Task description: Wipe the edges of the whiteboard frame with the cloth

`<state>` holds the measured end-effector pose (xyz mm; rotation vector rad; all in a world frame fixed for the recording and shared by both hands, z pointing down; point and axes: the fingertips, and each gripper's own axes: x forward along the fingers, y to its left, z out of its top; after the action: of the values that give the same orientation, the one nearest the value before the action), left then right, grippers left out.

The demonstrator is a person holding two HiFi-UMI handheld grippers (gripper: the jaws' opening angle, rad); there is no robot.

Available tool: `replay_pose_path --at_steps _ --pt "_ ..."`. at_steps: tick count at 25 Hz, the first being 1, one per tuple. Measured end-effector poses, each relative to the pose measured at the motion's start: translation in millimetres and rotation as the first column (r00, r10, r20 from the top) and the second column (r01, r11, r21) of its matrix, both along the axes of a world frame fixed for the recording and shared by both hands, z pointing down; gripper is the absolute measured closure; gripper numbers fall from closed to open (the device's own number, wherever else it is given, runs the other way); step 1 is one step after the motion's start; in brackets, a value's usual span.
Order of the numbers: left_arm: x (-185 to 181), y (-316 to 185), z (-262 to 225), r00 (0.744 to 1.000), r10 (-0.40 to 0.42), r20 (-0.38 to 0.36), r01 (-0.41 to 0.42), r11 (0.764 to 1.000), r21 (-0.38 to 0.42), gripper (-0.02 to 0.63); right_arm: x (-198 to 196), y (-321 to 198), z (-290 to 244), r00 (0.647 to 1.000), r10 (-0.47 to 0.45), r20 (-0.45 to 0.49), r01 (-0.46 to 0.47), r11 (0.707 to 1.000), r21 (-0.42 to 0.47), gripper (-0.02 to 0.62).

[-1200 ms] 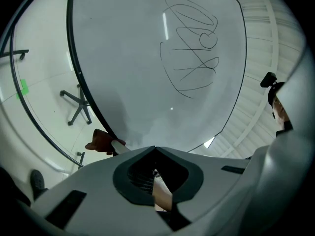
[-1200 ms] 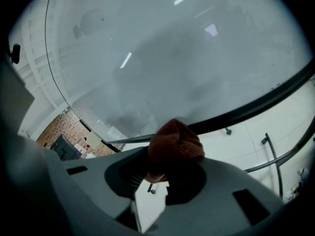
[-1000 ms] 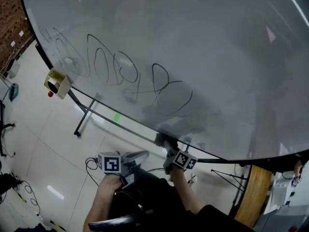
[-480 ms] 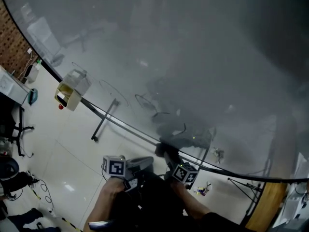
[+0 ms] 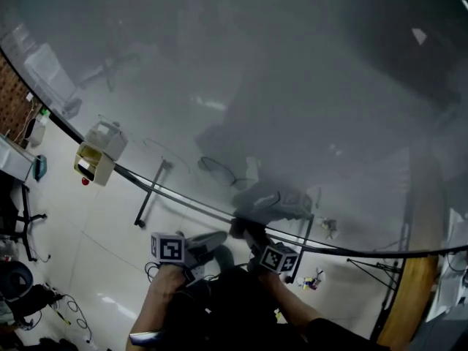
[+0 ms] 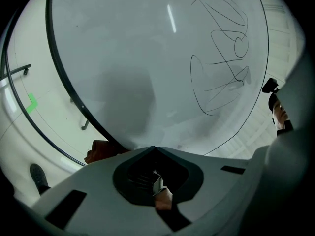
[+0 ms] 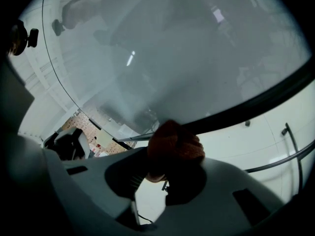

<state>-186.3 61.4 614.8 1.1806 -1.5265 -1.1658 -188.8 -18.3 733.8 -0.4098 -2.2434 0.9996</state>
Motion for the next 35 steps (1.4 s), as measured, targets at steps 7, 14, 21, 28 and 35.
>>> replay_pose_path --at_steps 7,14,21,28,35 --pt "-2.6 52.3 -3.7 0.996 0.093 -0.003 -0.093 0.995 0.029 0.609 -15.5 22.1 0.1 0.992 0.129 0.004 -0.129 0.990 0.061 0.500" --pt "-14.9 132.0 -1.1 0.988 0.147 0.041 -0.148 0.989 0.017 0.609 -37.7 56.2 1.6 0.973 0.232 0.017 -0.232 0.962 0.146 0.500" --pt "-11.0 180.2 -8.4 0.989 0.142 0.039 -0.145 0.986 0.084 0.609 -53.4 89.2 -2.1 0.969 0.246 0.033 -0.248 0.949 0.194 0.499" --pt "-16.8 202.1 -4.7 0.994 0.105 0.001 -0.104 0.989 0.107 0.609 -76.3 129.0 -3.7 0.980 0.193 0.037 -0.197 0.956 0.217 0.499" --pt "-43.4 214.2 4.2 0.998 0.064 0.007 -0.064 0.997 0.050 0.609 -95.1 167.2 3.8 0.989 0.140 0.040 -0.145 0.977 0.155 0.500"
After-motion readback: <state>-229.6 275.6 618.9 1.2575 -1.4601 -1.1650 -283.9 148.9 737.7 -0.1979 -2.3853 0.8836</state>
